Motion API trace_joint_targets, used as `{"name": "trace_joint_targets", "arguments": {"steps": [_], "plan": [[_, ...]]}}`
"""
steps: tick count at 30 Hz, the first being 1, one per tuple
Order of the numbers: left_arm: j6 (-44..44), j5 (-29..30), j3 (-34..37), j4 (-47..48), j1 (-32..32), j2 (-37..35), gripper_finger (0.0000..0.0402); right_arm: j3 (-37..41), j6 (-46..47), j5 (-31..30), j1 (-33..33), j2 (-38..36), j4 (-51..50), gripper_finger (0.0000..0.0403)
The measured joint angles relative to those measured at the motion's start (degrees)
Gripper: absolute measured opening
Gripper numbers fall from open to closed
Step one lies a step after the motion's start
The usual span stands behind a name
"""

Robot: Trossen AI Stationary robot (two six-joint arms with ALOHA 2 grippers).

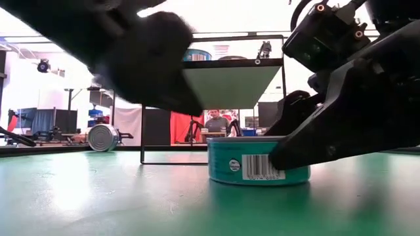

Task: Stack canned seafood by type on shelf
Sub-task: Stack the green blue tuna can on top of the other green blue can on the shelf

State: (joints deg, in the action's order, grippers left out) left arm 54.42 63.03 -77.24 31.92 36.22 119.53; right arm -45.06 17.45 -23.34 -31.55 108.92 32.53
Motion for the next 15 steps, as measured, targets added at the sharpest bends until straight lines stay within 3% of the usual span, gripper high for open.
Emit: {"name": "trace_joint_targets", "arguments": {"steps": [7,10,15], "plan": [[16.34,1.45,0.12,21.79,5.31,-4.63,0.032,-0.44,-1.9,5.67,-0.2,-3.54,-2.68,0.0369],[10.05,-4.5,0.14,22.53,6.55,-7.48,0.032,-0.49,-3.91,8.38,-0.36,-8.5,-4.0,0.0369],[-6.97,-18.81,-0.01,15.07,5.64,-12.92,0.0319,-0.63,-8.36,8.35,-0.14,-18.79,-9.3,0.0369]]}}
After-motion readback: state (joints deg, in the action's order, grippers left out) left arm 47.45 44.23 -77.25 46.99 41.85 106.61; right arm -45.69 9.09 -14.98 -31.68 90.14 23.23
